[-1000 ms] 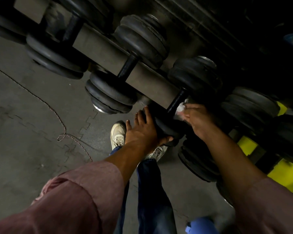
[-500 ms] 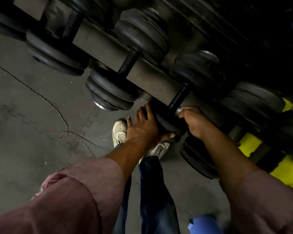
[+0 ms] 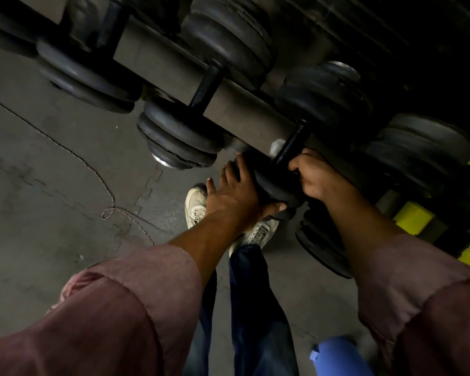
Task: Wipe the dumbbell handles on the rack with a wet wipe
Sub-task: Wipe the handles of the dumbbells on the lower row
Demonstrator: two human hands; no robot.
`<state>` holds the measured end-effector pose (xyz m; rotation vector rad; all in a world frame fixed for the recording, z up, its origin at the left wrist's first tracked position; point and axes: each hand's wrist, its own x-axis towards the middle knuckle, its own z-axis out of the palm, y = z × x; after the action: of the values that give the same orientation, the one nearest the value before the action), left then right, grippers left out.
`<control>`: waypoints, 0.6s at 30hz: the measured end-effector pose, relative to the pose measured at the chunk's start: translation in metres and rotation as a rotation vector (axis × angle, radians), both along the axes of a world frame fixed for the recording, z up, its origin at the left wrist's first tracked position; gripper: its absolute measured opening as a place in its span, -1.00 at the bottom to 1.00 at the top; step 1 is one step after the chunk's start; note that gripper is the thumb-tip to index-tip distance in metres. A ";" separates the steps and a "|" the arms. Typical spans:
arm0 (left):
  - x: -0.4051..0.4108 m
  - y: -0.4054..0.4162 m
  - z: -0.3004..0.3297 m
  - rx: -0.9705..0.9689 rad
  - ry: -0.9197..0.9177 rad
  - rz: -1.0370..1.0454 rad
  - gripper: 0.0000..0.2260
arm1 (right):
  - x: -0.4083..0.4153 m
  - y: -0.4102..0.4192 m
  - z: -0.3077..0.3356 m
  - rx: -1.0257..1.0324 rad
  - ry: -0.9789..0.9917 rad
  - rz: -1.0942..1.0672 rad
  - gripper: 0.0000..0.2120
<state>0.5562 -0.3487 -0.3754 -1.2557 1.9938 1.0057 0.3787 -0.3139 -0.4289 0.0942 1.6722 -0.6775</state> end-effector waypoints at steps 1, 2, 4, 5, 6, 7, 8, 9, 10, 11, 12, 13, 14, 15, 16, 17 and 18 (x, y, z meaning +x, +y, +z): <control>0.001 0.000 0.000 0.000 -0.004 -0.004 0.22 | -0.002 -0.002 0.001 0.019 0.019 0.077 -0.63; 0.001 0.000 0.000 0.001 -0.006 -0.008 0.22 | -0.004 -0.003 0.002 0.038 0.023 0.149 -0.65; 0.001 0.000 -0.001 0.001 -0.007 -0.010 0.22 | -0.010 -0.001 0.001 0.086 0.082 0.299 -0.76; 0.001 0.000 -0.001 0.000 -0.007 -0.010 0.23 | -0.012 0.001 0.004 0.098 0.138 0.391 -0.86; 0.000 0.000 -0.001 -0.002 -0.006 -0.010 0.23 | -0.015 0.003 0.007 0.099 0.189 0.474 -0.89; 0.000 0.000 -0.001 -0.002 -0.005 -0.009 0.23 | -0.016 0.005 0.010 0.085 0.227 0.519 -0.86; -0.001 0.000 0.000 0.002 -0.004 -0.007 0.23 | -0.017 0.009 0.012 0.059 0.243 0.518 -0.84; -0.001 0.000 0.000 0.006 -0.002 -0.003 0.23 | -0.017 0.013 0.014 0.034 0.244 0.470 -0.84; -0.001 0.000 0.001 0.008 0.001 0.000 0.22 | -0.015 0.017 0.017 0.008 0.231 0.372 -0.84; 0.000 0.000 0.001 0.009 0.005 0.002 0.22 | -0.013 0.021 0.019 -0.021 0.216 0.242 -0.83; 0.000 0.000 0.002 0.011 0.010 0.000 0.22 | -0.012 0.024 0.021 -0.062 0.214 0.103 -0.81; 0.000 0.000 0.002 0.014 0.016 -0.001 0.21 | -0.011 0.026 0.021 -0.103 0.222 -0.043 -0.81; 0.001 0.000 0.002 0.019 0.020 0.000 0.21 | -0.010 0.026 0.022 -0.148 0.227 -0.184 -0.81; 0.000 0.000 0.002 0.022 0.020 0.002 0.21 | -0.009 0.026 0.021 -0.199 0.226 -0.312 -0.77; 0.000 0.000 0.002 0.023 0.016 0.004 0.21 | -0.008 0.025 0.020 -0.237 0.220 -0.416 -0.72; 0.000 0.000 0.002 0.022 0.008 0.005 0.21 | -0.005 0.024 0.019 -0.257 0.224 -0.474 -0.68; 0.000 0.000 0.002 0.020 0.002 0.006 0.21 | 0.001 0.023 0.017 -0.252 0.267 -0.461 -0.64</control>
<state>0.5559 -0.3489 -0.3734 -1.2507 1.9776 1.0276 0.3793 -0.2907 -0.4118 0.2209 1.8201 -1.2892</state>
